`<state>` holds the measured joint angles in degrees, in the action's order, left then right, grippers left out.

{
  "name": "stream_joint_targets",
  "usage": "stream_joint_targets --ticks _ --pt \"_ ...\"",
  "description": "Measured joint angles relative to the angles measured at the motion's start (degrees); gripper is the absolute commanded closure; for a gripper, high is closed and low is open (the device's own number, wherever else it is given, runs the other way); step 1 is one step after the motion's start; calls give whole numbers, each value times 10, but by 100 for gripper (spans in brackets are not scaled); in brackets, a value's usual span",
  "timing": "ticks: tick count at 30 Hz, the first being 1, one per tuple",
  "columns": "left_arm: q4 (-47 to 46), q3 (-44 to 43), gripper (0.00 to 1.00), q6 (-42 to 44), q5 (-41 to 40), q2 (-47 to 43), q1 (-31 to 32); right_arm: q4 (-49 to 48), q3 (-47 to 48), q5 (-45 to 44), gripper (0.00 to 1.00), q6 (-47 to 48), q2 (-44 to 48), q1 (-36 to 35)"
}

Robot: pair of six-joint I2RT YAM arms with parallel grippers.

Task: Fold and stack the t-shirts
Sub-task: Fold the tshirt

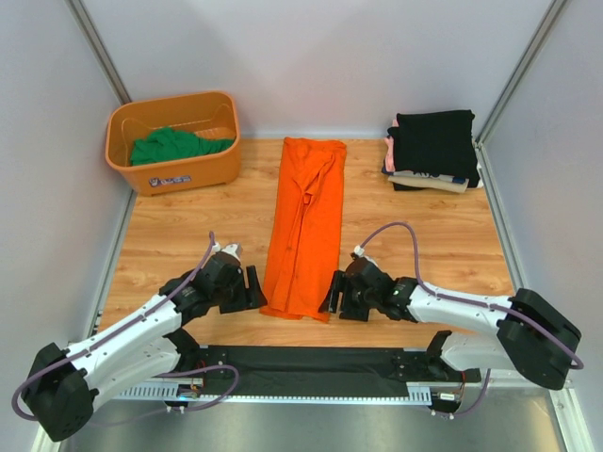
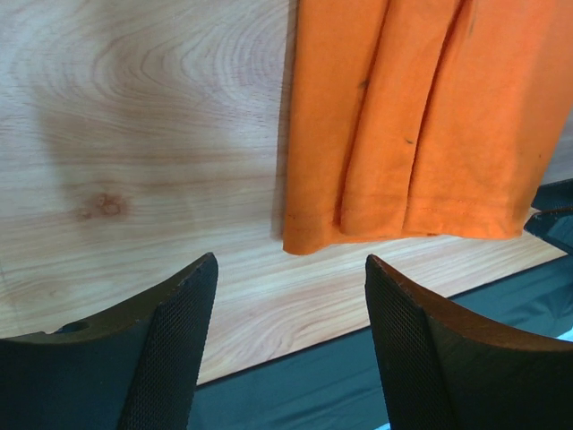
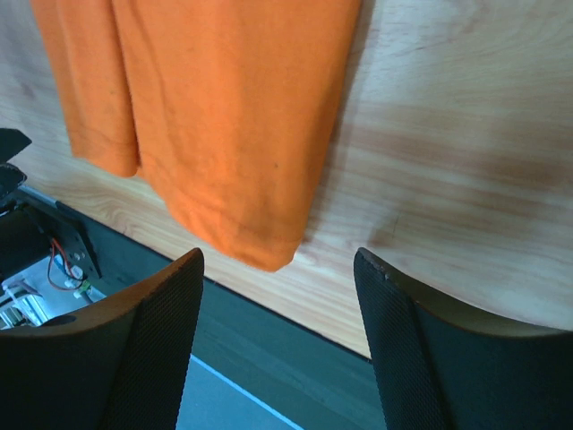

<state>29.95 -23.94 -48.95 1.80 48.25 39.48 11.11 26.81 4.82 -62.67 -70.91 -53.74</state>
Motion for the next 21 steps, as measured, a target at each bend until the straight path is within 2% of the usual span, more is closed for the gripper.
stream_joint_targets --ticks 6,7,14,18,20,21 --pt "-39 25 29 -9 16 24 -2 -54 -2 3 60 -10 -37 -8" --pt "-46 30 30 -12 20 26 -2 -61 -3 4 67 -12 -41 -9" --pt "-107 52 34 -34 38 34 -3 -81 -17 5 83 -16 -47 -10" --pt "-135 55 49 -41 41 54 -3 -84 -18 6 89 -16 -51 -10" --pt "-146 56 61 -44 42 66 -3 -84 -18 6 93 -16 -52 -10" --pt "-152 57 70 -45 42 71 -3 -84 -19 6 94 -16 -52 -10"
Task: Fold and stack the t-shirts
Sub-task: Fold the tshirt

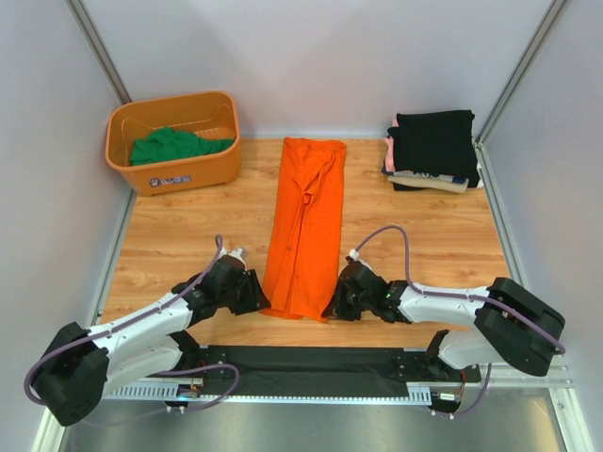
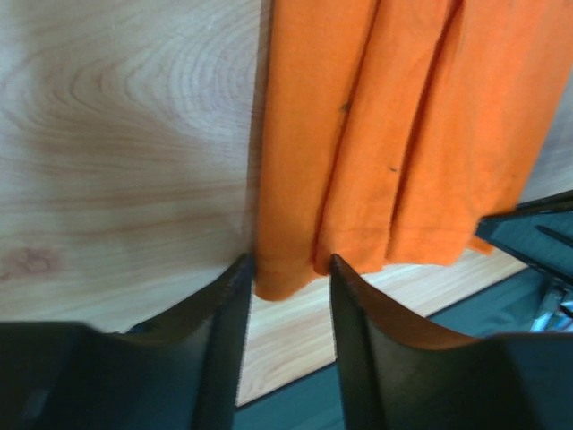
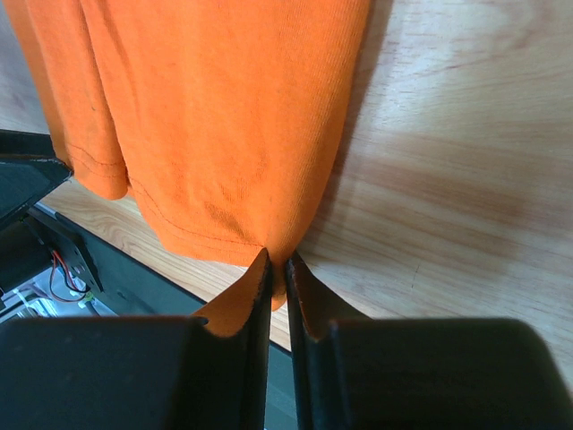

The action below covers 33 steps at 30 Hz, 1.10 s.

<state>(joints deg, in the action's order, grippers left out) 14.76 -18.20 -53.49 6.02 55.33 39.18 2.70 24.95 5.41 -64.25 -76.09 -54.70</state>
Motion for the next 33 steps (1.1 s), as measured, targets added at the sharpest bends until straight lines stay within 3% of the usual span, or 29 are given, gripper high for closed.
stream_joint_targets --ticks 2,3,11,16,21,26,33 --pt "-7 2 81 0 2 10 0 -2 -2 0 98 0 0 0" --pt "-10 4 100 0 6 15 0 -3 -3 0 100 0 2 0" --pt "2 5 100 -9 21 -8 10 58 -31 -11 100 4 87 2" --pt "54 -1 100 -45 7 -92 90 152 -33 -36 100 2 196 -31" --pt "135 -63 100 -83 -16 -111 148 264 -14 -76 100 -11 276 -66" --pt "212 -167 100 -63 -72 -85 142 325 53 -110 100 12 279 -34" --pt "223 -320 100 26 -78 37 32 337 192 -103 100 120 173 119"
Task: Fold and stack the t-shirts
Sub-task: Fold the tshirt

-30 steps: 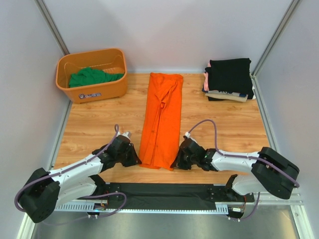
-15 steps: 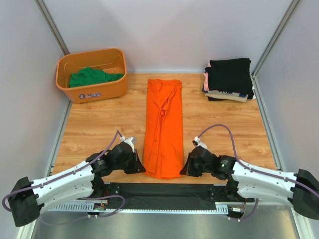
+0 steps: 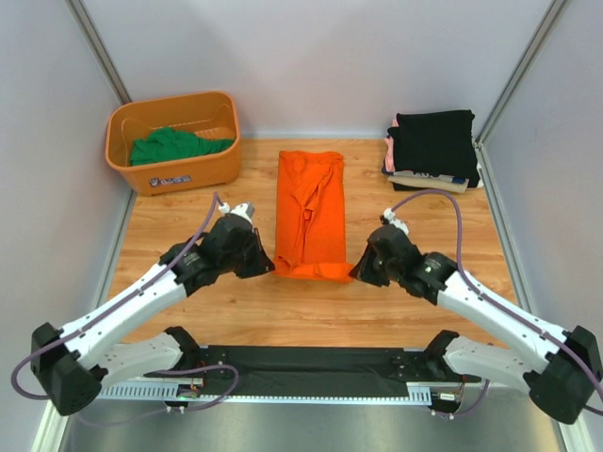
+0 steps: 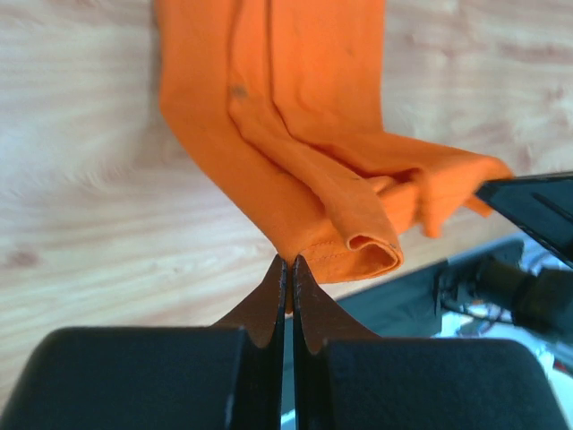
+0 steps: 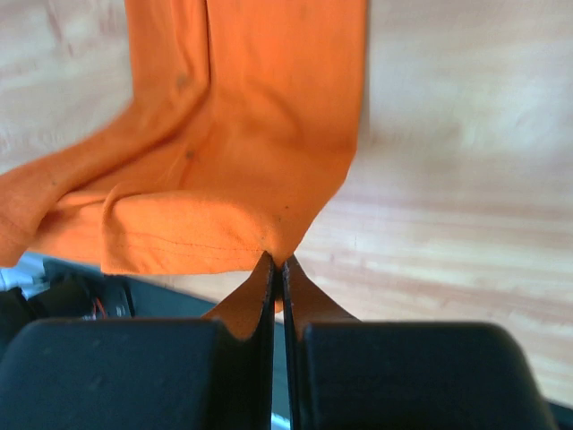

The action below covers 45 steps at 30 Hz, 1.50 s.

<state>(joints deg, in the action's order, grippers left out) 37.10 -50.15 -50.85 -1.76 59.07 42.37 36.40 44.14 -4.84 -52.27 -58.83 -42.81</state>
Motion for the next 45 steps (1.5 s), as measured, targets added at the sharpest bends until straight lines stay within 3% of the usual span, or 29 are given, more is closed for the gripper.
stream_joint_targets --ticks 13,21,29,31,32,34,35,36,39,42,45 --pt "-33 -190 100 118 84 311 -151 -19 231 90 100 165 -301 167" --pt "-32 -308 100 161 117 444 -182 -20 323 135 100 207 -413 209" --pt "-17 -374 100 180 122 526 -193 -24 381 167 100 223 -492 229" --pt "-10 -388 93 182 122 545 -196 -24 395 176 100 224 -513 233" --pt "-6 -395 89 183 122 555 -199 -24 403 180 99 224 -524 234" --pt "3 -413 74 187 123 575 -204 -23 424 191 83 223 -549 238" --pt "12 -425 72 191 125 586 -207 -20 436 194 77 222 -560 240" --pt "28 -447 71 193 130 603 -210 -15 457 200 65 222 -577 244" --pt "84 -549 64 198 138 664 -220 21 551 210 50 221 -635 256" --pt "150 -700 62 202 148 737 -232 73 713 218 48 224 -711 271" --pt "185 -764 61 201 151 754 -245 103 821 221 47 227 -742 282"
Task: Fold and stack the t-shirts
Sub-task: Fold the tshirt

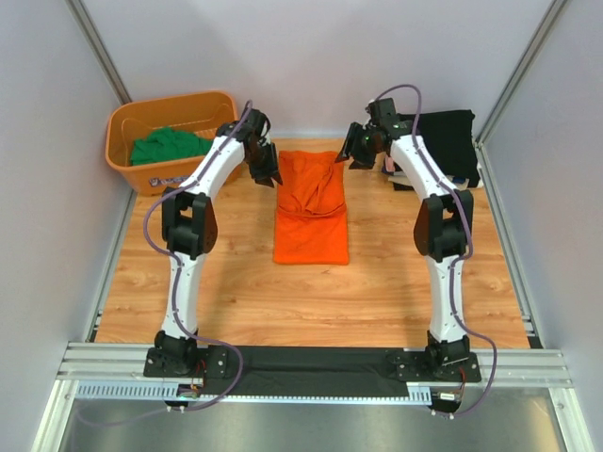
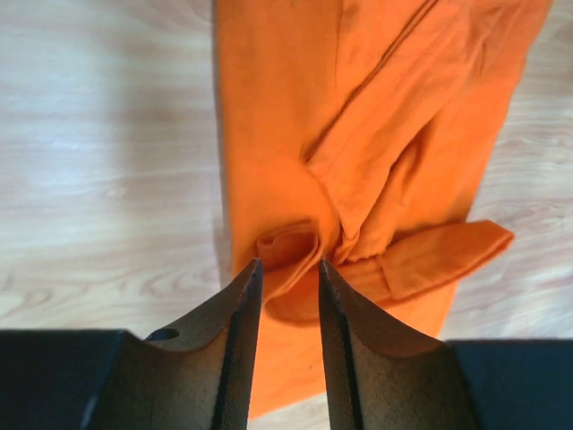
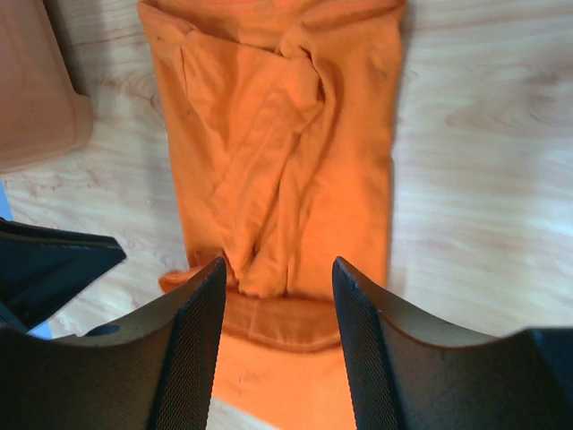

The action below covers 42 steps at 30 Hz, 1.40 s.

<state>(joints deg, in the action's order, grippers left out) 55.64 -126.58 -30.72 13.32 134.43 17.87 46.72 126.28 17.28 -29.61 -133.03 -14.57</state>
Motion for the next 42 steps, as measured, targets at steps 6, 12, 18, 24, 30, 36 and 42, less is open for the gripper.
stream_joint_targets --ticks 6,12,18,24,30,36,42 --pt "-1 141 60 -3 5 -124 -8 -16 -195 0 48 4 153 7" --pt "-52 369 62 -5 14 -296 10 -64 -457 18 52 -1 307 -37" --pt "-106 555 62 -7 16 -405 35 -96 -479 24 54 0 284 -111" --pt "-114 669 63 -5 7 -524 38 -87 -381 19 55 9 170 -131" --pt "-122 688 64 -4 5 -585 38 -10 -143 -21 56 37 13 -122" --pt "-133 692 64 -6 3 -585 38 55 130 -66 55 70 -87 -112" --pt "-196 722 52 -18 17 -583 39 -16 -109 -82 50 74 105 -106"
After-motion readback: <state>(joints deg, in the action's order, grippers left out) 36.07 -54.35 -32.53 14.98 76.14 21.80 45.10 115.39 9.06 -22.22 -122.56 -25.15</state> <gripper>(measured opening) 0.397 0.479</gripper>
